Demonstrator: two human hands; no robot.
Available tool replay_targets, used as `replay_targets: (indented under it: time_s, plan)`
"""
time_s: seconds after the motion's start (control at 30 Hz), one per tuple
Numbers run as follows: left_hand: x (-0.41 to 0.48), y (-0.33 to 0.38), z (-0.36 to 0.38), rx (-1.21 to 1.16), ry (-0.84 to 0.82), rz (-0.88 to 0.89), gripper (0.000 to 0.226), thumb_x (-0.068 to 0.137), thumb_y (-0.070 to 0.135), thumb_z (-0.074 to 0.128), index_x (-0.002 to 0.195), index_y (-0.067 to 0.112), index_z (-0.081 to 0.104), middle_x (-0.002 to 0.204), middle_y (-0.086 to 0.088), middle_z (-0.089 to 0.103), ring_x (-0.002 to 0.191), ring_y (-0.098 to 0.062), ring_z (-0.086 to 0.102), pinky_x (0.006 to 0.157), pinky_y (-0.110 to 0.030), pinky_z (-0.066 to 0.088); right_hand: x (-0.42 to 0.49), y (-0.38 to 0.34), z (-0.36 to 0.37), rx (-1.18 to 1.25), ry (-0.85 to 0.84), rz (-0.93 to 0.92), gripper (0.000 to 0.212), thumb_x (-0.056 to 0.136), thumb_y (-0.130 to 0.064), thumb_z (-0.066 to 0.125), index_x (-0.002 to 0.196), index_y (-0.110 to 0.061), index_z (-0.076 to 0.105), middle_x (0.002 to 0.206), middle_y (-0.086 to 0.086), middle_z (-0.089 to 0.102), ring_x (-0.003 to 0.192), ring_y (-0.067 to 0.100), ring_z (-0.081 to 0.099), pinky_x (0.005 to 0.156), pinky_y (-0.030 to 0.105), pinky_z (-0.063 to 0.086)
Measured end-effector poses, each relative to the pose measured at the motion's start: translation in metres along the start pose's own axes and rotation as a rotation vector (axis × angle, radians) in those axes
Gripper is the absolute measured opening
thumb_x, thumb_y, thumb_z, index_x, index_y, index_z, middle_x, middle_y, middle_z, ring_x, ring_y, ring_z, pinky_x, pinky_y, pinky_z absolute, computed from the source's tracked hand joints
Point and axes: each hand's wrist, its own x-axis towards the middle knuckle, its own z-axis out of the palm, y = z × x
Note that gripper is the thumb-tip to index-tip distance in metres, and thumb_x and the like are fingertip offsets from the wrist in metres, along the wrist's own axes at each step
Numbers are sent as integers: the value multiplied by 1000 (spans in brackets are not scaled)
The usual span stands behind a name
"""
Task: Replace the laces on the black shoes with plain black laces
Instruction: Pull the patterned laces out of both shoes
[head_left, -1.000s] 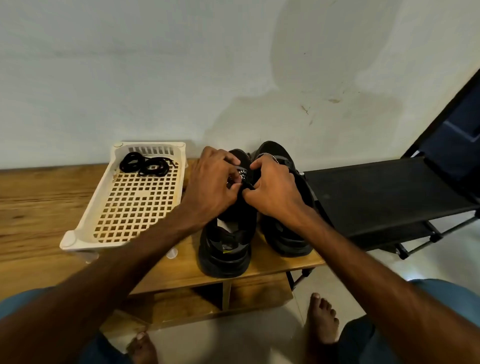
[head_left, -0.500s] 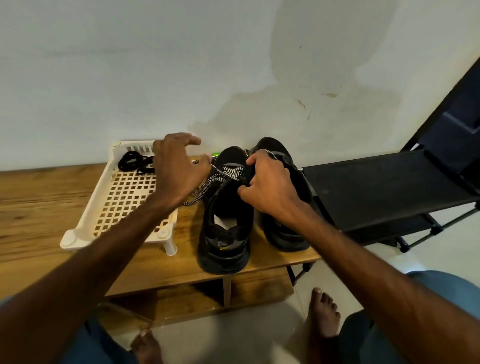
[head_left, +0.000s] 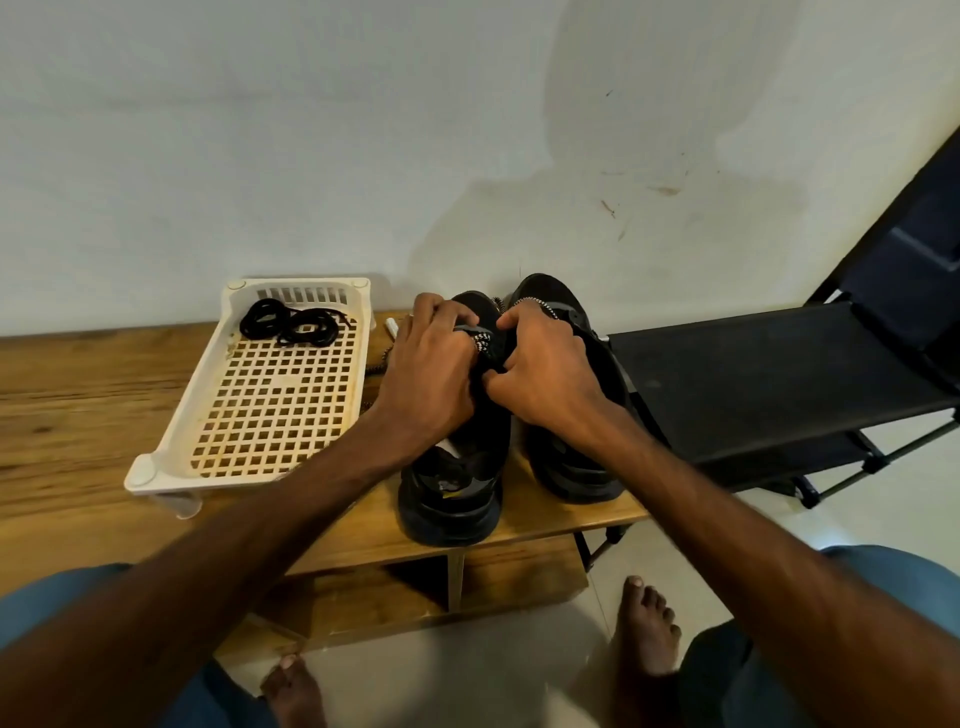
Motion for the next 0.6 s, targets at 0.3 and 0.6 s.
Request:
replay_targets:
  time_s: [0.3,0.6]
  plan:
    - [-1,-9,-6,-175,126,13,11,80,24,72,88,17,71,126,1,63,127,-20,42,103,-33,38,2,3,0,-5,0,-3,58,79,-24,77,129,-16,49,99,6,70,98,27,68,92,42,56]
    - [5,-42,-37,51,262,-340,32,88,23,68,118,14,71,139,-3,57,130,-30,44,99,-49,36,-4,-2,3,-84,40,-96,44,83,-20,74,127,-23,65,102,1,70,93,20,70,85,36,60]
